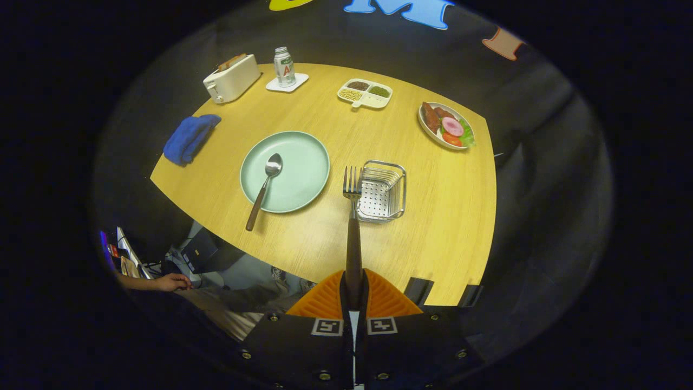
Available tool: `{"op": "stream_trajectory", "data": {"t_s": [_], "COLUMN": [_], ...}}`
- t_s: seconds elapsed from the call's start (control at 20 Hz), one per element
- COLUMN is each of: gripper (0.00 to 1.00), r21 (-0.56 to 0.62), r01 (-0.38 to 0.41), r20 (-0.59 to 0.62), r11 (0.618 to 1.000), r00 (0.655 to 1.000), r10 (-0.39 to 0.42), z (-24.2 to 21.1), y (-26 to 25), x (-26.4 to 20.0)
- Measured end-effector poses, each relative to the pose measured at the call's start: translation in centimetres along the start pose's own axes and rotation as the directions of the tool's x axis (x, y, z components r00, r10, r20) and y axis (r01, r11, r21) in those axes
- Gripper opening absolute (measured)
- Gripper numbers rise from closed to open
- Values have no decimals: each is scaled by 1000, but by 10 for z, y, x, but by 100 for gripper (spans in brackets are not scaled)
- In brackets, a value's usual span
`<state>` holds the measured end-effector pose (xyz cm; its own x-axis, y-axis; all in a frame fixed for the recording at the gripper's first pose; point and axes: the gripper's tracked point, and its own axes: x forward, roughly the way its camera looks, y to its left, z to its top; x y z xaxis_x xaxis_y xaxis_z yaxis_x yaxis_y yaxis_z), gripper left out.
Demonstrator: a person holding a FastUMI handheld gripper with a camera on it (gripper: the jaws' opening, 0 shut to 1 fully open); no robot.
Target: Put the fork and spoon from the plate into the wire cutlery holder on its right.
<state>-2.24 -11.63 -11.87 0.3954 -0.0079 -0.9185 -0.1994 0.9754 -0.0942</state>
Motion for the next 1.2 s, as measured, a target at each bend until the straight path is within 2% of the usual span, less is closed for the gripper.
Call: {"op": "stream_trajectory", "data": {"t_s": [0.25,0.55,1.1,1.2], "gripper": [2,2,2,6], "r21": [31,25,-7,-1], "r01": [2,-41,-53,-60], "r20": [-77,-169,-297,-321], "r11": [1000,999,999,998], "r00": [997,985,954,945], "r10": [0,44,48,56], "z": [0,7,30,30], "y": [-26,-25,-35,-37], "x": [6,31,68,74]}}
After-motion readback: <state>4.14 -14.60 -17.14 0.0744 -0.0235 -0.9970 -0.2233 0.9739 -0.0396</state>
